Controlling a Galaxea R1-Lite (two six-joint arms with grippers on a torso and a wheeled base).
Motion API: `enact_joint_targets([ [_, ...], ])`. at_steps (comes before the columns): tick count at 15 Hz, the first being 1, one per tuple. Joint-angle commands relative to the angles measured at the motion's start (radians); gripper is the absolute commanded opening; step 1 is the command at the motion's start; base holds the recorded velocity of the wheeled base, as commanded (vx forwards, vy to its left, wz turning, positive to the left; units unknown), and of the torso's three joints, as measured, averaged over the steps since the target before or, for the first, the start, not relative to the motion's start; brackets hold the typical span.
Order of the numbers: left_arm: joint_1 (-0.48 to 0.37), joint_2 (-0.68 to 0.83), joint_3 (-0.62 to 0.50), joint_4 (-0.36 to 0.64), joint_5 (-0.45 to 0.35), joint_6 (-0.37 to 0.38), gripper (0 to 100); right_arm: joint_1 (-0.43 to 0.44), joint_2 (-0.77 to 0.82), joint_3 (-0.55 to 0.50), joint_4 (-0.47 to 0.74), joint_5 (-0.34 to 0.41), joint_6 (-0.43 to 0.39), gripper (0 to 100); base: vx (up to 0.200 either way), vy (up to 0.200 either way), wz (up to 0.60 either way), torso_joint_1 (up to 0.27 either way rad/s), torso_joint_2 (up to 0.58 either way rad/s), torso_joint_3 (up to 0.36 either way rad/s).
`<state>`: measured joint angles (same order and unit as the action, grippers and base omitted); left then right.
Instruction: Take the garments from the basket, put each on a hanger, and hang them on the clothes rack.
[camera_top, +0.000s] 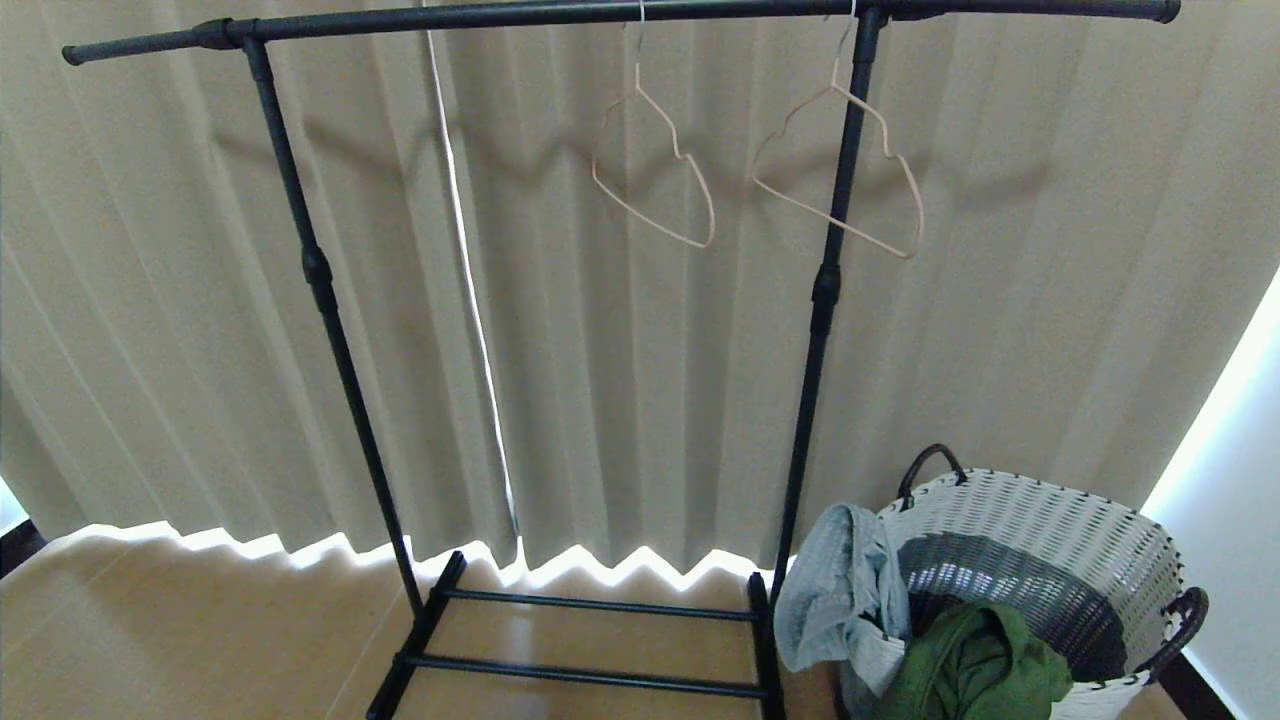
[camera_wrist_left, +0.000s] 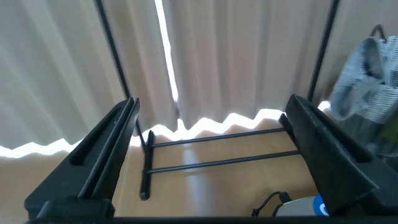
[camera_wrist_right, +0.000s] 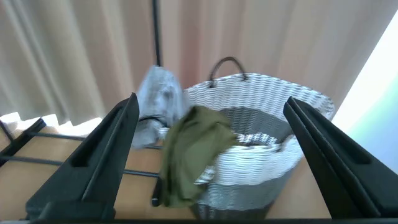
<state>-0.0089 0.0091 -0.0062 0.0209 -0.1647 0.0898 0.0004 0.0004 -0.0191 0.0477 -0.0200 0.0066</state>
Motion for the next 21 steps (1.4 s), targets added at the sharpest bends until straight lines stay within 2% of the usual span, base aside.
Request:
enact_joint_targets([
  [1, 0.0, 0.0, 0.0, 0.001, 0.001, -0.001, 100, 0.0, 0.0, -0.001, 0.0, 0.0, 0.0, 100, 0.0, 0.0, 0.0, 0.0, 0.0, 0.0],
  [3, 0.0, 0.0, 0.0, 0.001, 0.001, -0.002, 100, 0.0, 0.0, -0.001, 0.0, 0.0, 0.0, 100, 0.0, 0.0, 0.0, 0.0, 0.0, 0.0],
  [12, 0.0, 0.0, 0.0, 0.001, 0.001, -0.002, 100, 0.0, 0.0, -0.001, 0.0, 0.0, 0.001, 100, 0.2, 0.0, 0.0, 0.002, 0.0, 0.006],
  [21, 0.0, 0.0, 0.0, 0.001, 0.001, -0.002, 100, 0.0, 0.0, -0.001, 0.003, 0.003, -0.004, 100, 0.0, 0.0, 0.0, 0.0, 0.0, 0.0],
])
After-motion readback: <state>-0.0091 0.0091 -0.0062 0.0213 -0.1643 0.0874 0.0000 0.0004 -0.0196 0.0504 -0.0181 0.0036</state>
